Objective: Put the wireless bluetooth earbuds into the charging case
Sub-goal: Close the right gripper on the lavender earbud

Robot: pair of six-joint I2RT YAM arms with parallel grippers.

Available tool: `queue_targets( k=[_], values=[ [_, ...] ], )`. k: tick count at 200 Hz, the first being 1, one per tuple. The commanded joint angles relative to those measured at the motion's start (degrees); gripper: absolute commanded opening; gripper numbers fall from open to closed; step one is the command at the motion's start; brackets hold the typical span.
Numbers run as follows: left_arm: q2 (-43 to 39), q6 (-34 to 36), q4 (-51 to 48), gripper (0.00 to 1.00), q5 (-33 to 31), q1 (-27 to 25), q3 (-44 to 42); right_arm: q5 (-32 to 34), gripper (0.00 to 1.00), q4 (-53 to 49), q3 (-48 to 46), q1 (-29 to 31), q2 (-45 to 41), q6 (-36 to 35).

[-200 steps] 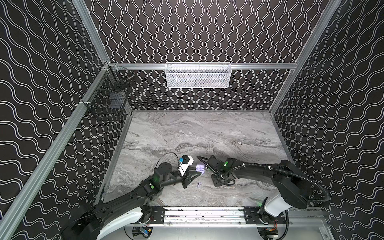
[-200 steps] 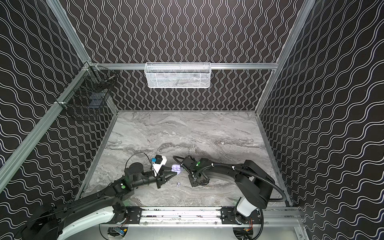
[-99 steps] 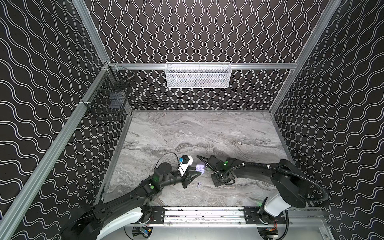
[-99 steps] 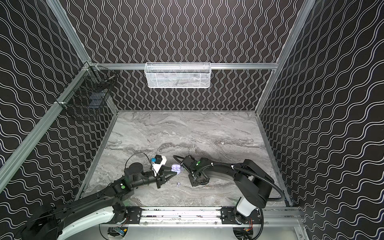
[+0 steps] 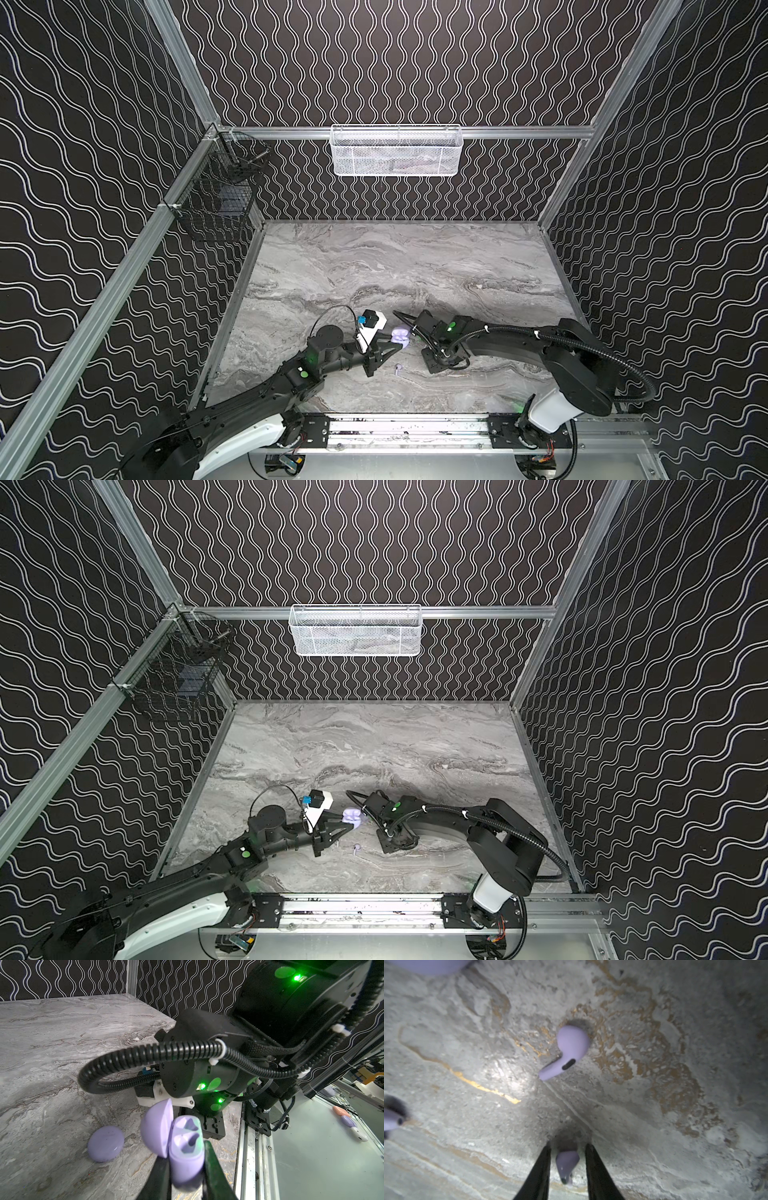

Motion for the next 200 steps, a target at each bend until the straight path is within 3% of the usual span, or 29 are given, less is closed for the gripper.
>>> queue_targets(
  k=[1,200],
  values=[
    [-0.04,-0.09,1.01,0.00,0.04,0.01,0.55,0.04,0.31,-0.35,-0.53,0.02,-0.19,-0.02],
    [-0.16,0.00,0.75,0.00,0.04,0.01,0.58,0.67,0.24,-0.85,-1.52,0.02,-1.45,0.16]
  ],
)
